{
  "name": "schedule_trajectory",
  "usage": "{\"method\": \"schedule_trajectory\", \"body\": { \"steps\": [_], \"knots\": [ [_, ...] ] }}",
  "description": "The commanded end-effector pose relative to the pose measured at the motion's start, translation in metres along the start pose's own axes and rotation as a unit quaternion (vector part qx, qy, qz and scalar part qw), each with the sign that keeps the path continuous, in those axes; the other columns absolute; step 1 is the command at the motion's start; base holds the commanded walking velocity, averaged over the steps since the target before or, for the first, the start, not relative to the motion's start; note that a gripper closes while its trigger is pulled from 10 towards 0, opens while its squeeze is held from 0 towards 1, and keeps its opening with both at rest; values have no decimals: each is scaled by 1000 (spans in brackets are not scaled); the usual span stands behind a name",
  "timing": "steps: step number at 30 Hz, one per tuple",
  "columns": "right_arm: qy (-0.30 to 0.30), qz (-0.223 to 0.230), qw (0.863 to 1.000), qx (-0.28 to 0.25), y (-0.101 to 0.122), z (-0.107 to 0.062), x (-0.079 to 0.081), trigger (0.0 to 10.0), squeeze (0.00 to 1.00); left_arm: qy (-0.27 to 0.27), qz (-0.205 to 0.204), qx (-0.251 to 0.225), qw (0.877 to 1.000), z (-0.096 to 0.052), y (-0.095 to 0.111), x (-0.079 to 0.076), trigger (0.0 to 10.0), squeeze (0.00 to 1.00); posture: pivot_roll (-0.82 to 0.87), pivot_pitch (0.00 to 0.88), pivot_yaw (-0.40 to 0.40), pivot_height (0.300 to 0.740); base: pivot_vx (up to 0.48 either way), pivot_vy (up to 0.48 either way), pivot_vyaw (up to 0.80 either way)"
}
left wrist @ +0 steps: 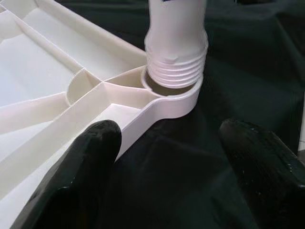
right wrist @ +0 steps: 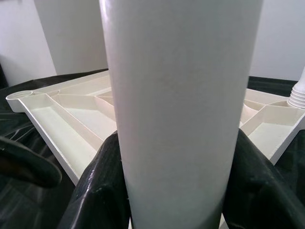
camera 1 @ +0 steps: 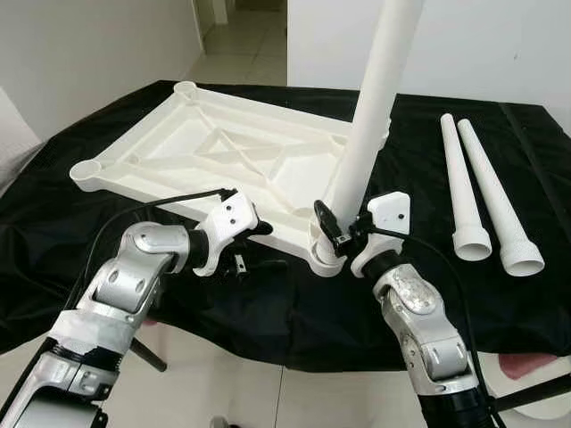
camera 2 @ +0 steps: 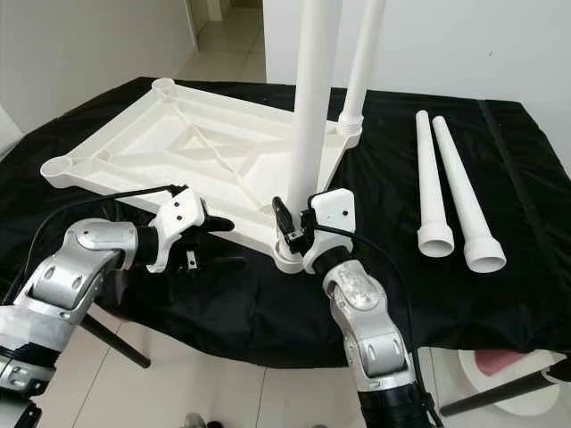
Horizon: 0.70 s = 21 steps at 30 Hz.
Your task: Building children table
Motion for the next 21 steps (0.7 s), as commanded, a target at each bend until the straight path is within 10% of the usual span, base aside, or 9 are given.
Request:
{"method": "schedule_trajectory", "body": {
  "steps": [1,21],
  "knots": [
    [20,17,999,31,-17,-4,9,10000,0,31,-16,2,999,-2,-7,3,10000,0,-94,95,85,740,0,0,0],
    [89,17,995,51,-31,-10,21,10000,0,56,-22,2,998,-5,-6,5,10000,0,-91,82,80,740,0,0,0]
  ]
}}
Point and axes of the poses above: a point about 5 cm out from each wrist's last joint towards the gripper, its own z axis pointing out of the wrist towards the gripper, its own y axis along the axis of the wrist's last joint, x = y × z, the point moved 2 cm from there along z, pointing out of the wrist towards the gripper, and after that the axes turned 15 degrees about -z, right-handed, at the moved point
